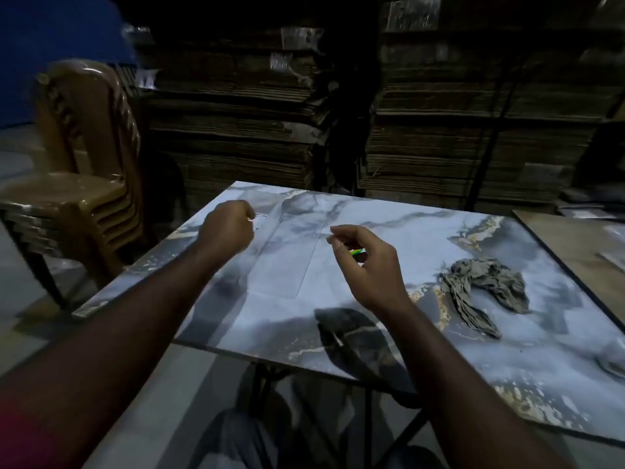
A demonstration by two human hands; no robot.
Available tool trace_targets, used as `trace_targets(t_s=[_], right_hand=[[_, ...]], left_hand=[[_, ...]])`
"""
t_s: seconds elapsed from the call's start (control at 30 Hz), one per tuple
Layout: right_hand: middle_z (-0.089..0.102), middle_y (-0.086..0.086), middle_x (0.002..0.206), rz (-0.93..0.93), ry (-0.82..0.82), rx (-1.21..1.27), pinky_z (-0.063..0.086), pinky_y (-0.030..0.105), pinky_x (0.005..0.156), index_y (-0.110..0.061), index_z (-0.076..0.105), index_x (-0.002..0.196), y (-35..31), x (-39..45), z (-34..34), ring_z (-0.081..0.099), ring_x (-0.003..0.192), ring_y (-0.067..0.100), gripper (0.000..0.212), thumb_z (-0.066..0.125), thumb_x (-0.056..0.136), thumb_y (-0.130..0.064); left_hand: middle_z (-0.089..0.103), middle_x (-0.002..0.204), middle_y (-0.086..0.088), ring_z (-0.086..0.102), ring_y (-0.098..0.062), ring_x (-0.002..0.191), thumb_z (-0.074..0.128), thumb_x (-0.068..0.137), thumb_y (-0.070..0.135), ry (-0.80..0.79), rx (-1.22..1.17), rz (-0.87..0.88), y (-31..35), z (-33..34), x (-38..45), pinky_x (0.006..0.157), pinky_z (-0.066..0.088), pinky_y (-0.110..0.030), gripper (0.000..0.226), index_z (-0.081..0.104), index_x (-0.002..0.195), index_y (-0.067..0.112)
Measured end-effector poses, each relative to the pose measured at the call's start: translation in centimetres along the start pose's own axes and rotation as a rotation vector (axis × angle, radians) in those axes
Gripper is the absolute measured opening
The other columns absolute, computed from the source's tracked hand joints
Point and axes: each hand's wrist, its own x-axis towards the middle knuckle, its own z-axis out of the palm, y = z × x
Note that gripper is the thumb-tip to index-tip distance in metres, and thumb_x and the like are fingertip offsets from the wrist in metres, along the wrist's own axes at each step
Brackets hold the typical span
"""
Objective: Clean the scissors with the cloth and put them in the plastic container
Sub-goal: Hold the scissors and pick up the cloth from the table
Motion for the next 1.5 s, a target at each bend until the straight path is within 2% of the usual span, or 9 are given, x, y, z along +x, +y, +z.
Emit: trace_targets(t_s=[0.07,0.17,0.33,0.53,0.7,0.8,0.93,1.07,1.5], right_hand=[[0.079,-0.009,0.107,0.05,0.019,0.054,0.053,0.015,0.075,-0.021,0.071,0.127,0.3,0.5,-0.3,0.071,0.092,0.007,0.026,0.068,0.102,-0.013],[0.078,-0.009,0.108,0.071,0.034,0.069,0.052,0.014,0.073,-0.021,0.068,0.131,1.4,1.0,-0.2,0.07,0.089,0.008,0.03,0.067,0.102,-0.01],[0.078,-0.008,0.108,0.104,0.017,0.063,0.053,0.016,0.072,-0.023,0.068,0.131,3.0,1.5,-0.1,0.07,0.088,0.006,0.031,0.067,0.103,-0.009],[0.079,-0.009,0.108,0.176,0.039,0.109,0.063,0.04,0.079,-0.031,0.067,0.127,4.6,1.5,0.7,0.074,0.088,0.02,0.032,0.067,0.102,-0.011],[0.079,-0.006,0.108,0.287,0.025,0.208,0.059,0.027,0.068,-0.03,0.069,0.125,5.2,1.1,1.0,0.074,0.087,0.024,0.029,0.066,0.103,-0.011],[0.08,0.002,0.106,0.34,-0.013,0.283,0.057,0.02,0.058,-0.019,0.072,0.122,5.0,0.9,0.6,0.071,0.086,0.026,0.025,0.063,0.104,-0.005],[0.083,0.004,0.101,0.314,0.025,0.341,0.058,0.024,0.071,-0.009,0.075,0.115,4.2,1.3,-0.6,0.075,0.081,0.019,0.019,0.06,0.105,-0.003],[0.083,0.005,0.102,0.325,0.025,0.414,0.063,0.027,0.073,-0.008,0.076,0.115,2.3,1.2,-1.0,0.077,0.083,0.019,0.017,0.062,0.105,-0.007],[0.081,0.004,0.084,0.439,-0.003,0.266,0.061,0.029,0.066,-0.02,0.084,0.103,2.1,-3.9,-1.2,0.073,0.07,0.012,0.014,0.071,0.101,-0.014]], left_hand=[[0.078,0.11,-0.017,0.072,-0.036,0.105,0.071,0.091,0.02,-0.128,0.147,-0.081,-1.0,0.0,1.9,0.088,0.058,-0.039,0.02,0.077,0.104,0.007],[0.078,0.075,-0.007,0.075,-0.025,0.079,0.073,0.087,0.031,-0.393,0.347,-0.126,-1.7,0.4,3.1,0.062,0.051,-0.029,0.027,0.072,0.075,0.007],[0.073,0.124,-0.019,0.069,-0.037,0.115,0.07,0.091,0.021,-0.42,0.468,-0.078,-1.9,2.2,3.4,0.086,0.054,-0.037,0.031,0.069,0.114,0.0],[0.075,0.112,-0.018,0.071,-0.037,0.103,0.075,0.087,0.02,-0.415,0.428,-0.122,-2.5,2.9,4.0,0.081,0.055,-0.036,0.025,0.07,0.102,0.001],[0.081,0.088,-0.014,0.077,-0.031,0.09,0.08,0.085,0.044,-0.4,0.223,-0.213,-4.4,2.7,5.6,0.083,0.061,-0.038,0.043,0.079,0.086,0.002],[0.081,0.077,-0.011,0.077,-0.025,0.079,0.071,0.095,0.04,-0.252,0.042,-0.232,-3.2,0.3,5.3,0.07,0.059,-0.032,0.04,0.081,0.083,0.003],[0.078,0.076,-0.011,0.074,-0.015,0.066,0.068,0.1,0.026,-0.062,-0.382,-0.15,0.3,-2.3,3.9,0.062,0.057,-0.028,0.026,0.073,0.087,0.004],[0.074,0.08,-0.019,0.076,-0.016,0.063,0.065,0.099,0.002,-0.224,-0.942,-0.097,4.7,-1.9,-0.5,0.071,0.064,-0.026,0.01,0.066,0.089,-0.001],[0.079,0.094,-0.02,0.074,-0.018,0.077,0.074,0.094,0.011,-0.577,-1.166,-0.188,7.3,5.1,-10.6,0.075,0.058,-0.025,0.014,0.077,0.097,-0.003]])
